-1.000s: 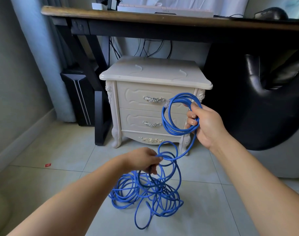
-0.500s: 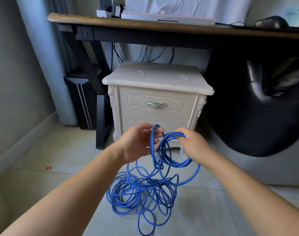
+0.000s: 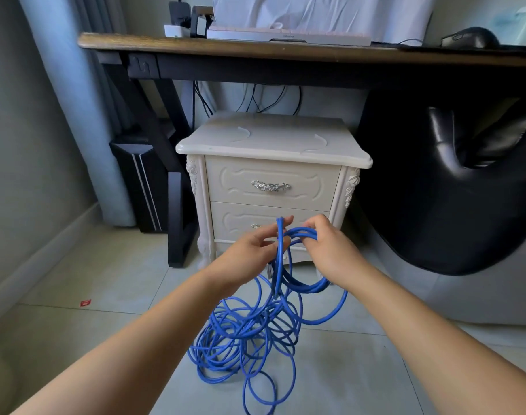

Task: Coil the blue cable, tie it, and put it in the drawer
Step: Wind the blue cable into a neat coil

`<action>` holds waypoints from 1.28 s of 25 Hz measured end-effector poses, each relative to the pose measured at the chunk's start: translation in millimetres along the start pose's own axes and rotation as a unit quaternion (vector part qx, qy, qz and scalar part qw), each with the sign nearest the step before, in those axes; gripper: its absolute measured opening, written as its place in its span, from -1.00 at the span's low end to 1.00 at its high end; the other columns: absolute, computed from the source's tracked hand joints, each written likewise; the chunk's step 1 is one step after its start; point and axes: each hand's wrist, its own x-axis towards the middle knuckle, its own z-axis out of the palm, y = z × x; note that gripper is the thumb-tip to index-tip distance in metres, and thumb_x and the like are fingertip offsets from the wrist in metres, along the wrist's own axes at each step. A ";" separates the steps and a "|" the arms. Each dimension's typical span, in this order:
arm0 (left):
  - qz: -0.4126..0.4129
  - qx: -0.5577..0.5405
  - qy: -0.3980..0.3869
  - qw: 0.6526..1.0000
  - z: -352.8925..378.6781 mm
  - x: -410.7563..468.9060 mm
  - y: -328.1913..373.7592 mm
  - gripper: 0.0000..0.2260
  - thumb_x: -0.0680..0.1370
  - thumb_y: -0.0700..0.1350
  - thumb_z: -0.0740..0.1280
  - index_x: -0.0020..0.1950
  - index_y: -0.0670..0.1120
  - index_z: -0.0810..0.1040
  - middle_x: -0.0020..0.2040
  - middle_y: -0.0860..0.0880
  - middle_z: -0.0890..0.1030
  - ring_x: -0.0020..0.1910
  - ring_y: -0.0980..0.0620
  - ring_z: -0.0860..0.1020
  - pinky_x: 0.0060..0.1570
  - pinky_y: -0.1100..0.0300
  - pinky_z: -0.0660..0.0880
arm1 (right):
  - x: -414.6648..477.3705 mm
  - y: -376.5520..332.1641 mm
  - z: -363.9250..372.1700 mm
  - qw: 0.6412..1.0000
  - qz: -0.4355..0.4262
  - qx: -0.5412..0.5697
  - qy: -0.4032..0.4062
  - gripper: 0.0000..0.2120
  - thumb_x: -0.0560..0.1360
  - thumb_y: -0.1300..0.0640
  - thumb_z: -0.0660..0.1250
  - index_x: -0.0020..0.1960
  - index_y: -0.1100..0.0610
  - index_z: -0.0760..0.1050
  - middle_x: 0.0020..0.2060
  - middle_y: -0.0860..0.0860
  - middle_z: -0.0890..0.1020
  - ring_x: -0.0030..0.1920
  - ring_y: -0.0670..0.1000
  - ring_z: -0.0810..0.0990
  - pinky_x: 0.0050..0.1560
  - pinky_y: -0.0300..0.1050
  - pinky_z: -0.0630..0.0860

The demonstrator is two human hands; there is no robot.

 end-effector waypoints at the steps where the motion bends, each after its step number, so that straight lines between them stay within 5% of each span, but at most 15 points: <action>1: 0.011 0.041 -0.007 0.999 1.5 -1.1 0.8 -0.68 0.67 -0.10 0.20 0.43 0.07 0.42 0.17 0.09 0.62 0.17 0.17 0.57 0.07 0.47 0.45 | -1.9 -0.9 0.2 1.000 -0.005 0.017 -0.007 -0.90 0.62 0.05 0.11 0.13 -0.07 0.31 -0.06 -0.10 0.51 -0.07 0.03 0.53 -0.02 0.00 0.51; 5: 0.029 0.196 -0.019 0.980 4.0 -0.5 -2.4 -0.83 0.69 -0.02 0.12 0.11 0.00 0.49 -0.09 -0.10 0.59 -0.06 -0.08 0.58 0.01 0.07 0.50 | -4.9 0.5 6.2 0.997 -0.019 0.056 -0.043 -0.85 0.58 0.06 0.14 0.11 -0.14 0.26 -0.03 -0.02 0.59 -0.07 0.09 0.57 0.02 0.08 0.50; 7: 0.042 0.252 -0.002 0.967 2.4 3.0 -6.1 -0.82 0.69 -0.01 0.12 0.03 -0.03 0.47 -0.17 -0.03 0.54 -0.18 -0.04 0.51 -0.12 0.10 0.46 | -5.4 -1.6 6.0 0.991 -0.011 0.117 -0.058 -0.83 0.57 0.09 0.16 0.12 -0.11 0.28 -0.08 0.00 0.59 -0.15 0.06 0.52 -0.03 0.04 0.48; 10: 0.087 0.344 0.041 0.934 1.0 5.8 -6.8 -0.86 0.67 -0.08 0.14 0.10 -0.05 0.48 -0.06 0.01 0.56 -0.13 0.03 0.50 -0.14 0.30 0.38 | -10.6 -14.8 -0.6 0.949 0.036 0.294 -0.108 -0.86 0.61 0.08 0.17 0.14 0.07 0.40 -0.20 -0.02 0.54 -0.26 -0.13 0.49 -0.27 -0.36 0.43; 12: 0.105 0.422 0.049 0.899 0.1 6.9 -6.8 -0.79 0.65 -0.17 0.15 0.22 -0.08 0.50 0.05 -0.05 0.59 -0.03 -0.05 0.55 -0.04 0.17 0.45 | -10.6 -16.1 0.0 0.949 0.042 0.290 -0.113 -0.68 0.55 -0.17 0.26 0.12 0.06 0.43 -0.16 -0.07 0.61 -0.23 -0.22 0.56 -0.19 -0.35 0.43; 14: 0.107 0.469 0.052 0.875 -0.7 5.9 -6.6 -0.76 0.65 -0.19 0.14 0.26 -0.07 0.50 0.12 -0.08 0.59 0.05 -0.11 0.57 0.00 -0.01 0.50 | -7.6 -12.3 3.8 0.947 0.055 0.296 -0.108 -0.65 0.48 -0.16 0.37 0.14 0.03 0.46 -0.14 -0.10 0.66 -0.13 -0.18 0.61 -0.09 -0.27 0.44; 17: 0.109 0.462 0.063 0.878 1.5 3.9 -2.0 -0.77 0.67 -0.03 0.16 0.25 -0.06 0.50 0.12 -0.06 0.59 0.08 -0.11 0.55 -0.03 0.03 0.46 | 1.1 -6.4 7.0 0.915 0.088 0.384 -0.084 -0.74 0.51 0.14 0.39 0.19 0.13 0.52 -0.15 0.04 0.68 -0.13 -0.02 0.63 0.02 -0.15 0.51; 20: 0.113 0.460 0.066 0.878 -2.7 6.0 2.3 -0.74 0.66 0.02 0.17 0.29 0.01 0.52 0.17 -0.02 0.61 0.14 -0.08 0.54 -0.02 0.11 0.42 | 9.9 1.5 4.5 0.905 0.108 0.407 -0.057 -0.74 0.52 0.36 0.27 0.17 0.18 0.51 -0.22 0.11 0.64 -0.28 -0.01 0.62 -0.19 -0.21 0.54; 23: 0.091 0.383 0.167 0.904 -30.4 8.7 5.7 -0.76 0.66 -0.03 0.19 0.25 -0.04 0.55 -0.09 -0.01 0.64 -0.12 -0.09 0.56 -0.17 0.15 0.34 | 13.1 26.8 -5.0 0.920 0.168 0.352 -0.033 -0.71 0.52 0.42 0.22 0.20 0.21 0.45 -0.17 0.11 0.67 -0.21 0.03 0.66 -0.10 -0.17 0.55; 27: 0.076 0.294 0.222 0.927 -54.2 5.7 0.0 -0.79 0.67 -0.04 0.17 0.18 -0.03 0.56 -0.37 0.14 0.45 -0.38 0.15 0.43 -0.34 0.24 0.34 | 9.9 40.7 -8.3 0.984 0.146 0.072 -0.076 -0.73 0.59 0.11 0.26 0.27 0.11 0.51 0.06 0.06 0.64 0.05 0.09 0.62 0.04 -0.05 0.50; 29: 0.088 0.283 0.206 0.933 -48.7 7.5 -0.7 -0.81 0.66 -0.05 0.19 0.15 0.00 0.57 -0.41 0.18 0.45 -0.39 0.20 0.43 -0.31 0.25 0.34 | 9.8 22.1 -9.3 0.984 0.085 0.156 -0.030 -0.69 0.62 -0.06 0.17 0.29 -0.01 0.49 0.22 -0.04 0.58 0.25 -0.01 0.51 0.19 -0.11 0.39; 32: 0.105 0.244 0.185 0.946 -43.6 11.4 -0.4 -0.82 0.66 -0.07 0.20 0.13 -0.02 0.58 -0.44 0.22 0.47 -0.43 0.21 0.41 -0.29 0.17 0.33 | 11.6 -4.6 -3.9 0.954 -0.003 0.291 -0.069 -0.69 0.62 -0.11 0.16 0.31 -0.09 0.46 0.16 -0.13 0.59 0.23 -0.11 0.52 0.23 -0.19 0.32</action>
